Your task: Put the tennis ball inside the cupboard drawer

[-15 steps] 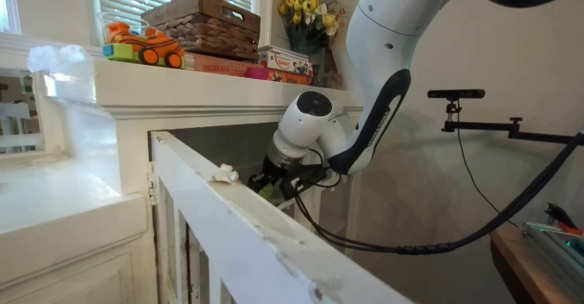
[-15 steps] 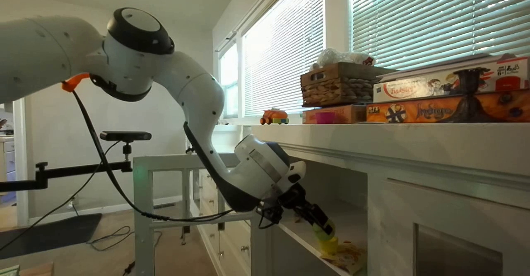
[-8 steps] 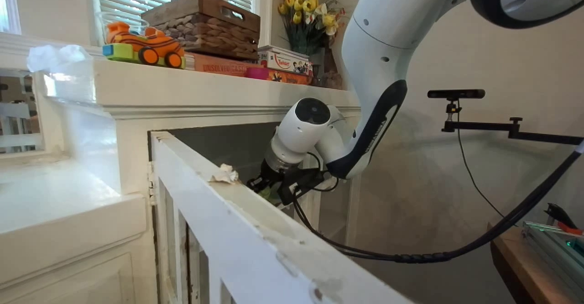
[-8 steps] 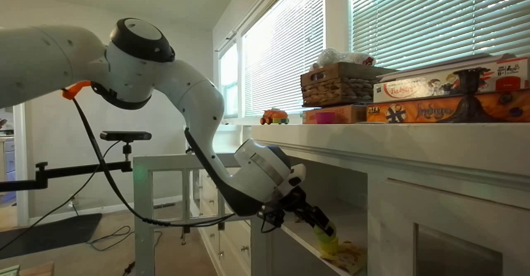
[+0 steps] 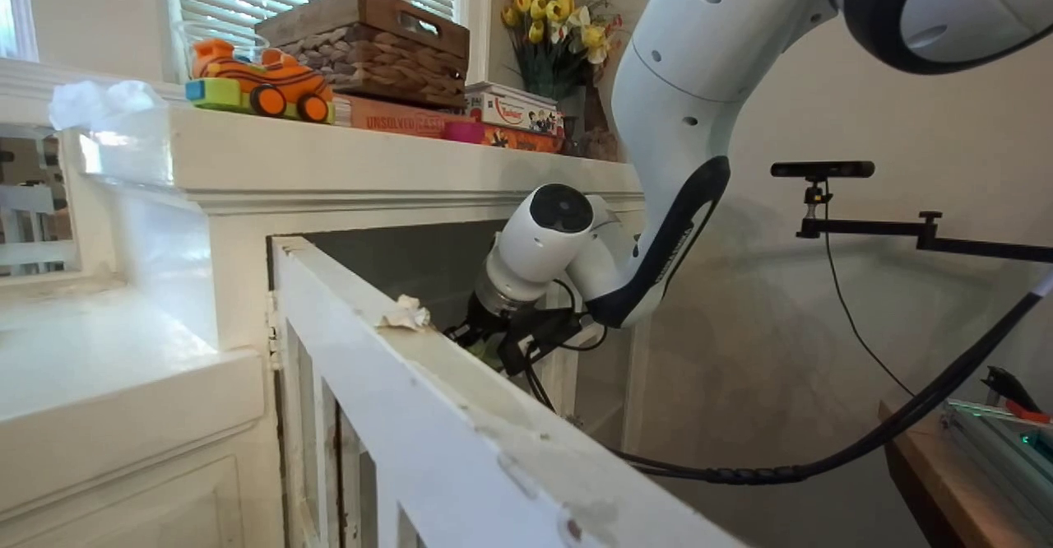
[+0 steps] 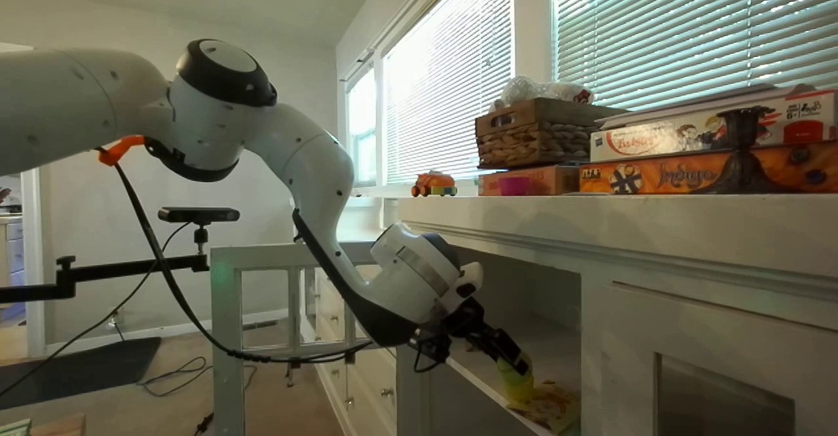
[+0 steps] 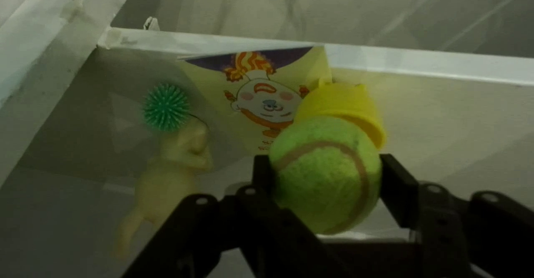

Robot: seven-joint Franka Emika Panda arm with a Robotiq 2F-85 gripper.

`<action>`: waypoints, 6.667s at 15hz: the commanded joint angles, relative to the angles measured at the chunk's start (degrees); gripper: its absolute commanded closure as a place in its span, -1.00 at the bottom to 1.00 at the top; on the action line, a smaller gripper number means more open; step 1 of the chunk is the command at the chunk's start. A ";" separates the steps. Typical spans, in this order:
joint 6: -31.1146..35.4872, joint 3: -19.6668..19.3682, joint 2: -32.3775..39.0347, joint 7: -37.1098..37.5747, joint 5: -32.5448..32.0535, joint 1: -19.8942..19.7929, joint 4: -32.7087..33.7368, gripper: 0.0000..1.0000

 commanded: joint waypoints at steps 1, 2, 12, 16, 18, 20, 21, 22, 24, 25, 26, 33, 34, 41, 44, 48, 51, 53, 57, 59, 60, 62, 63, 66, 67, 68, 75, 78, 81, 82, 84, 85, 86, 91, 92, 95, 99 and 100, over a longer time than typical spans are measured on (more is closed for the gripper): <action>1.53 -1.68 2.91 1.80 2.30 1.14 1.83 0.19; 1.49 -1.72 3.04 1.85 2.32 1.10 2.00 0.19; 0.80 -1.20 4.18 2.26 2.44 0.52 3.56 0.19; 0.26 -0.84 4.61 2.60 2.39 0.15 4.57 0.19; -0.04 -0.58 4.77 2.78 2.26 -0.12 5.08 0.19; -0.23 -0.45 4.90 2.86 2.16 -0.25 5.37 0.19; -0.39 -0.41 4.93 2.88 2.12 -0.27 5.47 0.19; -0.65 -0.32 4.89 2.89 2.07 -0.31 5.56 0.19; -0.92 -0.14 4.81 2.93 2.02 -0.44 5.66 -0.84; -1.01 -0.09 4.77 2.94 2.01 -0.49 5.70 -0.95; -0.98 -0.13 4.79 2.97 2.02 -0.50 5.73 -0.99; -1.72 0.74 3.04 2.47 0.96 -1.06 4.78 -1.00; -2.29 1.06 1.94 2.15 0.40 -0.93 3.78 -1.00; -2.78 -2.76 -3.46 2.00 -0.78 3.30 -3.24 -1.00; -4.83 -3.60 -7.07 0.47 -2.59 4.83 -6.83 -1.00; -11.28 -0.01 -15.43 -4.78 -6.84 3.87 -12.40 -1.00; -16.12 2.87 -22.39 -10.44 -7.88 2.64 -16.86 -1.00; -19.22 6.44 -27.91 -16.94 -7.02 0.27 -20.05 -1.00; -24.06 18.37 -39.08 -32.80 -3.40 -9.50 -26.63 -1.00; -28.38 25.26 -43.63 -39.89 0.52 -15.29 -29.60 -1.00; -31.01 26.33 -45.16 -43.16 4.33 -15.89 -30.35 -1.00; -37.70 31.16 -48.38 -46.00 7.30 -20.22 -30.54 -1.00; -40.49 32.07 -49.39 -46.42 8.23 -20.89 -30.37 -1.00; -46.96 35.80 -52.44 -44.64 8.88 -24.26 -29.58 -1.00; -45.51 35.91 -52.80 -41.30 6.42 -25.02 -29.20 -1.00; -45.18 37.19 -50.34 -42.93 6.02 -26.05 -28.07 -1.00; -56.79 40.52 -51.31 -39.32 12.04 -27.58 -26.53 -1.00; -64.69 43.06 -51.57 -38.81 17.96 -28.48 -25.76 -1.00; -64.62 45.12 -52.42 -44.08 24.92 -30.06 -26.17 -1.00; -62.76 45.65 -52.54 -45.84 27.08 -30.63 -26.58 -1.00; -59.41 46.53 -52.88 -49.88 31.39 -31.69 -27.45 -1.00; -57.55 46.88 -53.07 -52.59 33.39 -32.18 -27.88 -1.00; -56.07 47.05 -53.04 -54.63 34.73 -32.49 -28.03 -1.00; -52.21 47.93 -53.56 -66.84 41.65 -34.32 -28.79 -1.00; -52.32 47.97 -53.75 -68.34 42.42 -34.54 -28.91 -1.00; -53.27 48.14 -54.45 -71.83 44.36 -35.05 -29.17 -1.00; -53.67 47.40 -52.60 -69.89 41.88 -34.48 -27.18 -1.00; -53.67 47.40 -52.75 -69.89 41.86 -34.50 -27.23 -1.00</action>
